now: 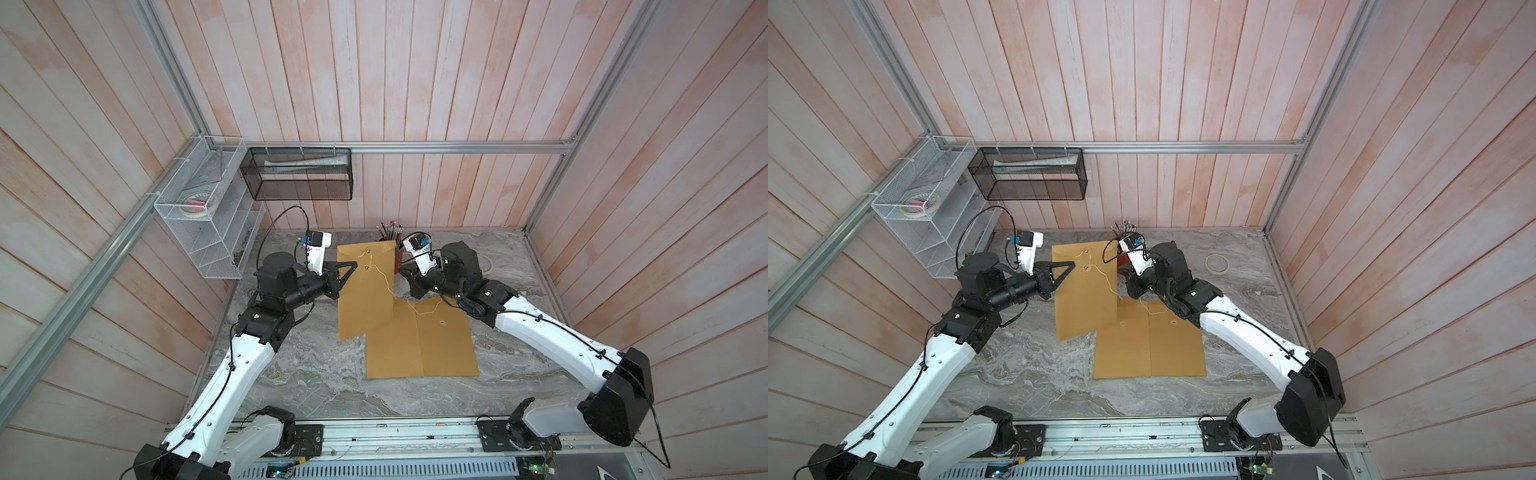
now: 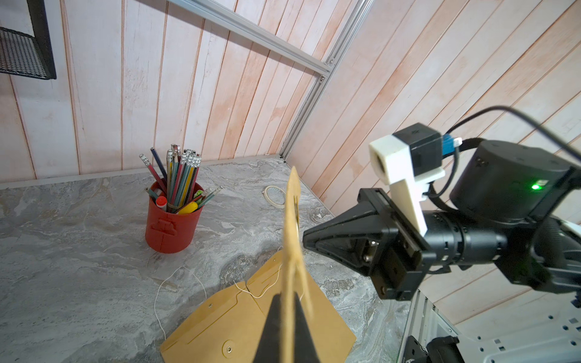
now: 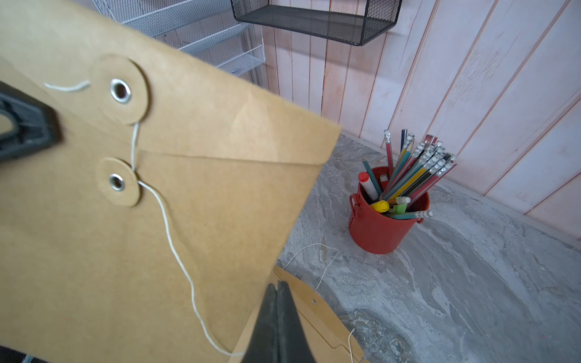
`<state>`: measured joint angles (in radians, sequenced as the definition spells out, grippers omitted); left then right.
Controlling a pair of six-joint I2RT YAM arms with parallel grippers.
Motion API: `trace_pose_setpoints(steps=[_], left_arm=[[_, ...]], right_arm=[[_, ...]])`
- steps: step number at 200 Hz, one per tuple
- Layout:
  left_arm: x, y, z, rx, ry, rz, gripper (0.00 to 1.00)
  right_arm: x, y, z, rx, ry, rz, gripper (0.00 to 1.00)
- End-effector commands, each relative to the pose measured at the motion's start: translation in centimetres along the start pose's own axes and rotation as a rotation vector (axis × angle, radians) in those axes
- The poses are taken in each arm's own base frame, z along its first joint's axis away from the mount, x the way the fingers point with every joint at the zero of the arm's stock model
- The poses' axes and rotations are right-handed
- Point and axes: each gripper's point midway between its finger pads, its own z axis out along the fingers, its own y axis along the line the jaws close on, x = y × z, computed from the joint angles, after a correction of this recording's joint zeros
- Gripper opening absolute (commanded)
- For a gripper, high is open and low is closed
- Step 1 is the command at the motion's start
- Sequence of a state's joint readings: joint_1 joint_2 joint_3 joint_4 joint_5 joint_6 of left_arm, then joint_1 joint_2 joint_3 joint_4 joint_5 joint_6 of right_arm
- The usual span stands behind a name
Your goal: Open the file bag
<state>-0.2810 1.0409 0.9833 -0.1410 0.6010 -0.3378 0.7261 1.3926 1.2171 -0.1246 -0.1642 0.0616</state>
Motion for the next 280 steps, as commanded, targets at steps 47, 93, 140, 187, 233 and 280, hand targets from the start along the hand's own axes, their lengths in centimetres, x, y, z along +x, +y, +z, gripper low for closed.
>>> trace_pose_setpoints(steps=[47, 93, 140, 187, 233, 280], left_arm=[[-1.7, -0.8, -0.6, 0.007, -0.066, 0.029, 0.00], [-1.7, -1.0, -0.6, 0.018, -0.068, 0.024, 0.00], [-1.7, -1.1, -0.7, 0.026, -0.069, 0.023, 0.00], [-1.6, -1.3, -0.8, 0.033, -0.070, 0.020, 0.00], [-1.7, -1.4, -0.8, 0.040, -0.077, 0.012, 0.00], [-1.3, -1.2, -0.6, 0.043, -0.085, -0.012, 0.00]], right_arm=[[-0.4, 2.7, -1.8, -0.083, 0.017, -0.014, 0.20], [-0.2, 4.3, -0.4, -0.124, 0.037, -0.032, 0.29], [0.1, 4.7, 0.9, -0.139, 0.051, -0.033, 0.30], [0.1, 4.7, 1.6, -0.137, 0.055, -0.035, 0.29], [-0.2, 4.7, 2.3, -0.142, 0.043, -0.031, 0.23], [-1.4, 4.4, 2.7, -0.121, 0.008, -0.022, 0.06]])
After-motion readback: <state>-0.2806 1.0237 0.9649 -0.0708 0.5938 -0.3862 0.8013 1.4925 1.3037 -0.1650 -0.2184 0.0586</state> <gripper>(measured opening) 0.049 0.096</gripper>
